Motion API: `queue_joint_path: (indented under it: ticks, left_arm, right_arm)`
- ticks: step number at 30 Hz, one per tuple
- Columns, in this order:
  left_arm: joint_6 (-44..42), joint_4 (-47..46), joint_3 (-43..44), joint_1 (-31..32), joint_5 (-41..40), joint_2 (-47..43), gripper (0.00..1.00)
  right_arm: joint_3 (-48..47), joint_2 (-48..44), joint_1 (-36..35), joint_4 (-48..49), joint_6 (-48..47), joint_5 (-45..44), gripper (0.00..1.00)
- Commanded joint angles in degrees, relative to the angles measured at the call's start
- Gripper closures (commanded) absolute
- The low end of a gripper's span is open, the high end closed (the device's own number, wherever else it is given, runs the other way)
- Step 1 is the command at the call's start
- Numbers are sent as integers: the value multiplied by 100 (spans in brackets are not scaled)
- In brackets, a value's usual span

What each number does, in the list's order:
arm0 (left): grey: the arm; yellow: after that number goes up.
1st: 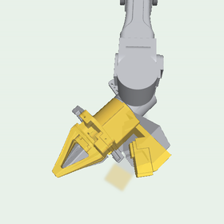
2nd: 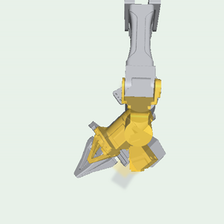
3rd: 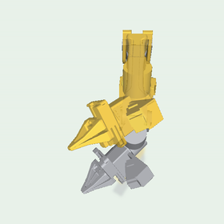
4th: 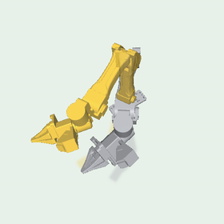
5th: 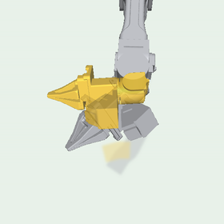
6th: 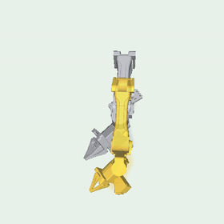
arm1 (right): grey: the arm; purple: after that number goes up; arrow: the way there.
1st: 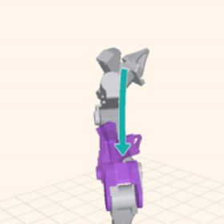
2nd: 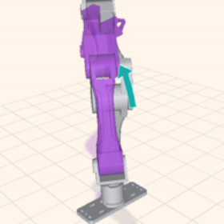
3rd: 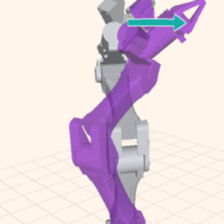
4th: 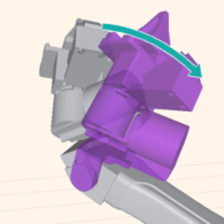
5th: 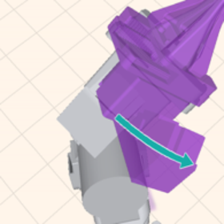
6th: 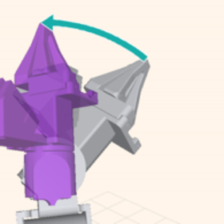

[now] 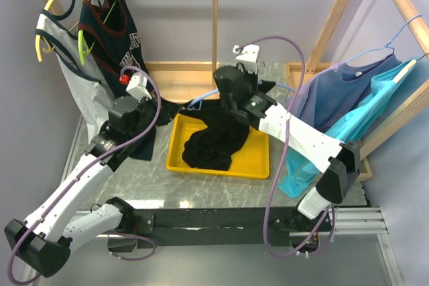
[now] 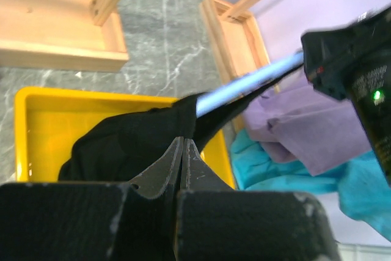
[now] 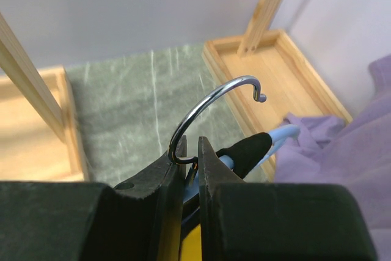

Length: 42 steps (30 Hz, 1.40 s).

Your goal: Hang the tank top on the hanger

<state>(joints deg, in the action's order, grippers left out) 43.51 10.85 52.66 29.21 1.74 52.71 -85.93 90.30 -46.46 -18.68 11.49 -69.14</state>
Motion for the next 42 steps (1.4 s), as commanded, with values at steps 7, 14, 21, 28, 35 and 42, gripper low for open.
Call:
queue_joint_path:
  ticks: [7,14,21,28,35,42]
  left_arm:
    - [26,-215,1254,-30,617,564,99]
    - [-17,-225,2019,-38,582,1188,99]
    - [0,-382,2248,-38,889,1426,88]
    - [-369,-390,3284,-363,1619,1409,25]
    - [-747,-259,3883,-610,1487,795,21]
    - [-992,-243,3479,-618,1356,354,22]
  right_arm:
    - [-1409,672,-433,830,-1095,-714,100]
    - [-1786,884,-645,384,-694,-460,100]
    - [-2673,1165,-654,-83,-718,-223,100]
    - [-3666,1025,-672,-84,-1577,85,100]
    - [-4676,857,-952,944,-3590,393,100]
    - [-4267,524,-1260,841,-3577,937,100]
